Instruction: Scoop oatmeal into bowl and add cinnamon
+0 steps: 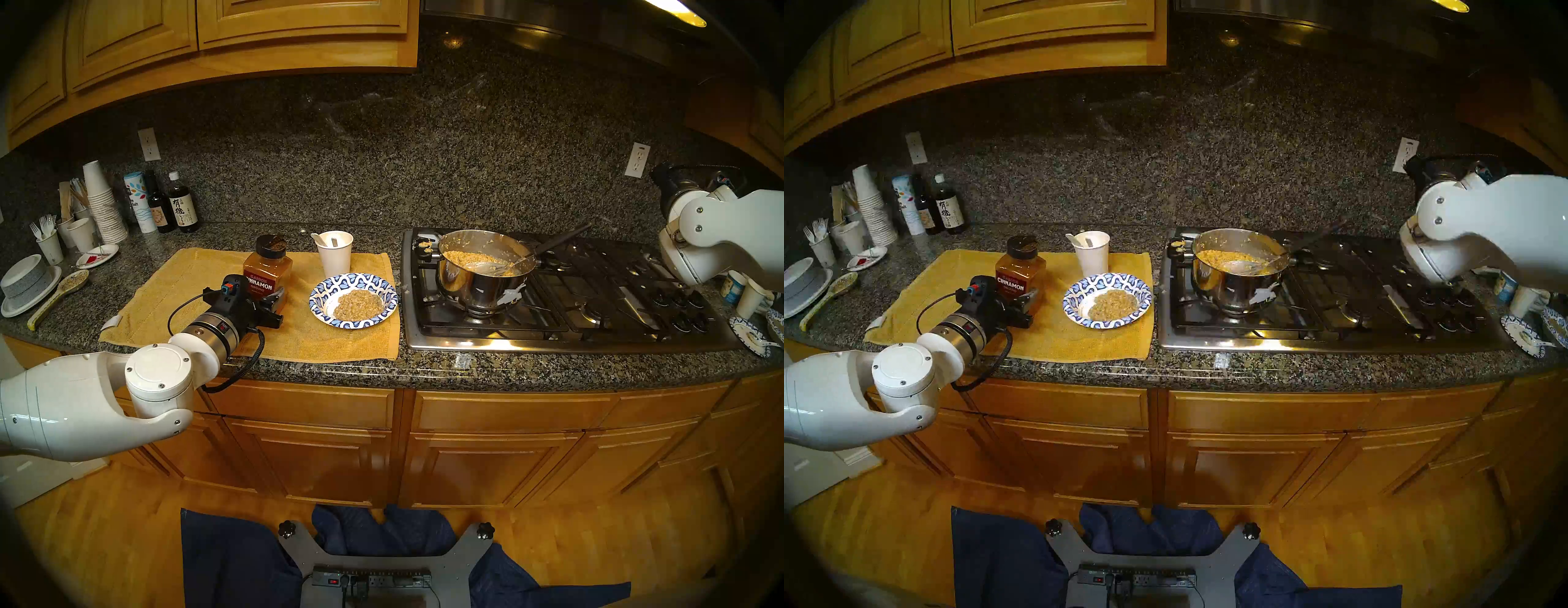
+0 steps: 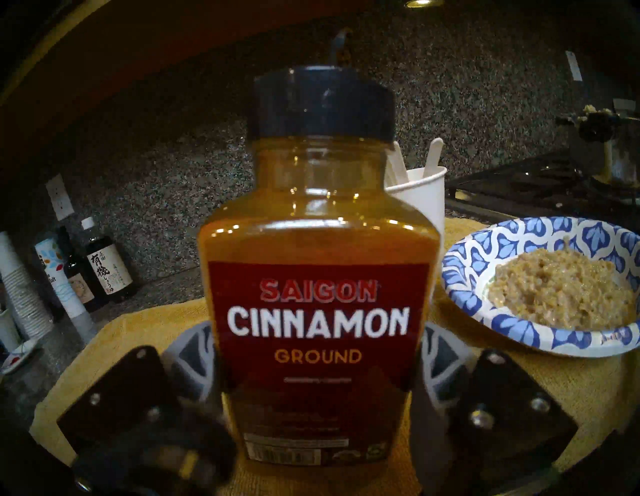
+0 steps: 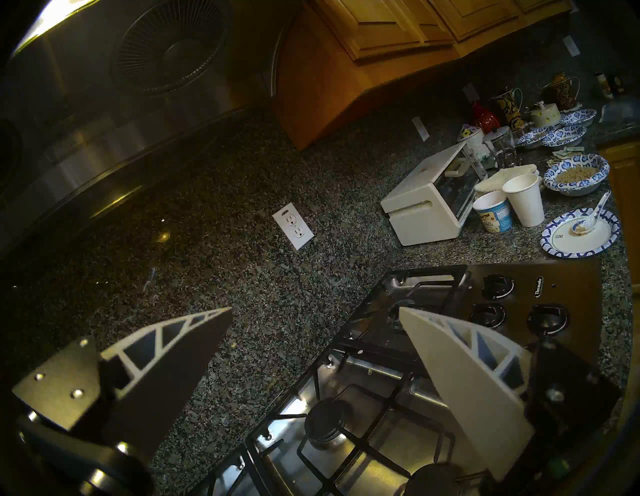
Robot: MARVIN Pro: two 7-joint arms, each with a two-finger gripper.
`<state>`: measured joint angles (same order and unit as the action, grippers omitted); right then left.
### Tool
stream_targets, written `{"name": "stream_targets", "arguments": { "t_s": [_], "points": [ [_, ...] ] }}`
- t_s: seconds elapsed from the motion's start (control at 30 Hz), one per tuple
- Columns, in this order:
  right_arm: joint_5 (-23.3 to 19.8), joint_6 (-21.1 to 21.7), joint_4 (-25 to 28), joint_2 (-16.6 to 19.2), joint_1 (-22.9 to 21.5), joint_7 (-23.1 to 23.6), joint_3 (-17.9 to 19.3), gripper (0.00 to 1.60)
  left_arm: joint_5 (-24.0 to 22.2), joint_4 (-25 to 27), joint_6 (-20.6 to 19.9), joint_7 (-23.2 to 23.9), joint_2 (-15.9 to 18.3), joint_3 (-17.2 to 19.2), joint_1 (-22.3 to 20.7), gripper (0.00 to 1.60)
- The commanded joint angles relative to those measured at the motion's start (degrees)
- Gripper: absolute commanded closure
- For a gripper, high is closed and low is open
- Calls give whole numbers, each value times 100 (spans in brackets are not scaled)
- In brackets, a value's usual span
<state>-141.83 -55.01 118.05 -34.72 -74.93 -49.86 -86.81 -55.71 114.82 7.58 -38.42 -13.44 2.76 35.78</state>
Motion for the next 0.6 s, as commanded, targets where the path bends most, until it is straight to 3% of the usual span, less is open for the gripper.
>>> {"name": "stream_targets", "arguments": {
  "t_s": [0.0, 0.37, 0.57],
  "points": [
    [102, 1, -53, -21, -169, -314, 122, 0, 566, 25, -247, -283, -369, 218, -328, 160],
    [102, 1, -52, -22, -170, -317, 122, 0, 1541, 173, -874, -548, -570, 135, -374, 160],
    [104, 1, -52, -21, -170, -321, 123, 0, 2219, 304, -1238, -624, -439, 46, -396, 160]
  ]
}}
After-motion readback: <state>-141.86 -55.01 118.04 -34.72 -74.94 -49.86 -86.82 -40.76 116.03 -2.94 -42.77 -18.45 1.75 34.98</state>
